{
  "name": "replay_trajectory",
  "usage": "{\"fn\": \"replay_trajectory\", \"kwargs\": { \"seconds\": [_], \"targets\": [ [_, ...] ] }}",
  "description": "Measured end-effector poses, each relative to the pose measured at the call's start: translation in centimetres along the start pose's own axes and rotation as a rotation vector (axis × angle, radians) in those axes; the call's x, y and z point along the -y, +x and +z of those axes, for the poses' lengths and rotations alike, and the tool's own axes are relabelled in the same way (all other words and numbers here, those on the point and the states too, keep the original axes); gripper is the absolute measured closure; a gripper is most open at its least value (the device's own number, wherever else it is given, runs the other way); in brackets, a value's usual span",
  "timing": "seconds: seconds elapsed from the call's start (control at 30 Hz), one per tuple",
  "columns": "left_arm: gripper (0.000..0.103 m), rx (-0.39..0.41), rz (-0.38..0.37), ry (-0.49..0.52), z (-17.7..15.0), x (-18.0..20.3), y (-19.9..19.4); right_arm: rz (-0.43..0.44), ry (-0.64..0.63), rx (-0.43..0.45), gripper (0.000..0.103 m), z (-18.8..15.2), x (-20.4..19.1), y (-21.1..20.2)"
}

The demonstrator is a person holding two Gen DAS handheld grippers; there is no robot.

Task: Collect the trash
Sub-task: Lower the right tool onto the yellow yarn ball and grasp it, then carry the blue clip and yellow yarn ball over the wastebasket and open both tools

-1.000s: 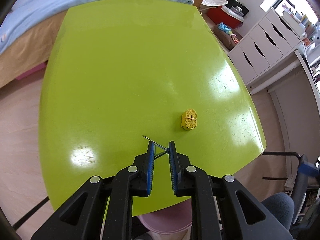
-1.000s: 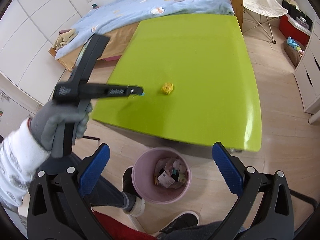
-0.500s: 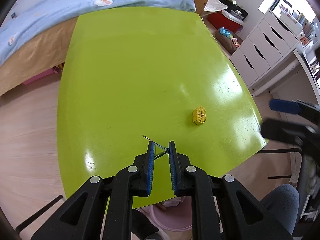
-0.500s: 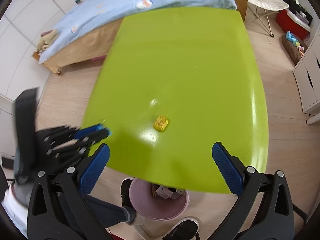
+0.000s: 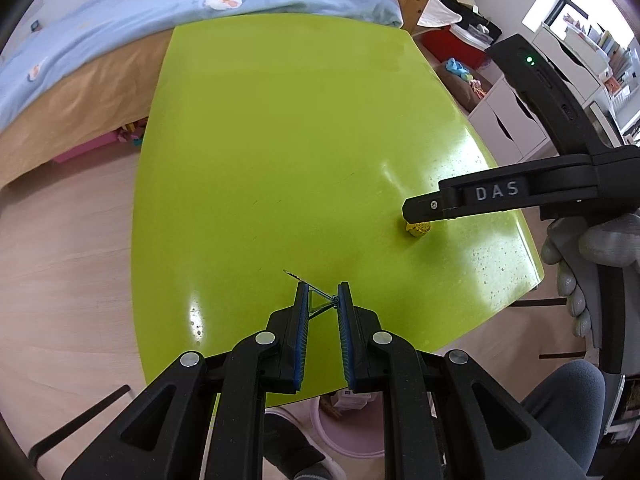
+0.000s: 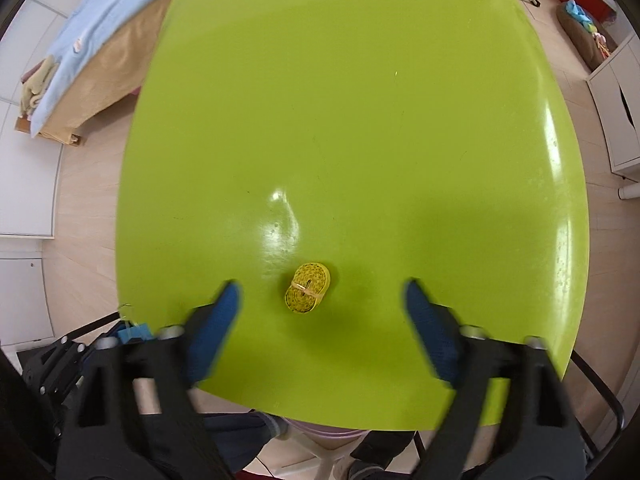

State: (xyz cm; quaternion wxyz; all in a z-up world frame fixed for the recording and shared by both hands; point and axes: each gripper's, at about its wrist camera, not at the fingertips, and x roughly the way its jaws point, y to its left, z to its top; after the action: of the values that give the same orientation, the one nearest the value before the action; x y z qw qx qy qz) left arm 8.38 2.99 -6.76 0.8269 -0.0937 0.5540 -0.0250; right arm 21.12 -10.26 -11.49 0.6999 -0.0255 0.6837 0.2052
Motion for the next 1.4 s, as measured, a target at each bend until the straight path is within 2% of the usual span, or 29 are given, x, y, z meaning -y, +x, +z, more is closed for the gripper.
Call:
{"fn": "replay_trajectory", "kwargs": {
  "seconds": [0.07, 0.13, 0.17, 0.3, 0.33, 0.5, 0.8, 1.2, 1.4],
  "targets": [
    [0.088, -0.001, -0.003, -0.006, -0.1, -0.2, 0.1, -0.001, -0.003, -0.004, 0.042, 0.2, -0.3, 0.3],
    [0.088, -0.001, -0.006, -0.010, -0.1, -0.3, 0.1, -0.008, -0.010, -0.003, 0.047, 0.3, -0.7, 0.5],
    [0.088, -0.002, -0.008, -0.010, -0.1, -0.4, 0.1, -0.008, -0.014, -0.007, 0.055, 0.2, -0.8, 0.6],
    [0.088, -0.002, -0.011, -0.013, -0.1, -0.5, 0.2, -0.032, -0.034, -0.005, 0.067, 0.2, -1.3, 0.7],
    [0.088, -0.002, -0.011, -0.013, -0.1, -0.5, 0.2, -0.031, -0.036, -0.006, 0.079, 0.5, -1.3, 0.7],
    [0.088, -0.002, -0.011, -0.012, -0.2, -0.4, 0.1, -0.028, -0.048, 0.002, 0.081, -0.1, -1.0, 0.5],
    [0.088, 0.013, 0.000, 0.010, -0.3, 0.2, -0.7, 0.011, -0.081, 0.085, 0.081, -2.4, -0.1, -2.8],
    [0.088, 0.088, 0.001, 0.078, -3.0, 3.0, -4.9, -0.014, -0.217, 0.271, 0.081, -10.3, -0.3, -9.8],
    [0.088, 0.119, -0.008, 0.101, -4.8, 4.0, -6.8, -0.001, -0.255, 0.321, 0.081, -14.2, -0.7, -11.8]
  ]
}}
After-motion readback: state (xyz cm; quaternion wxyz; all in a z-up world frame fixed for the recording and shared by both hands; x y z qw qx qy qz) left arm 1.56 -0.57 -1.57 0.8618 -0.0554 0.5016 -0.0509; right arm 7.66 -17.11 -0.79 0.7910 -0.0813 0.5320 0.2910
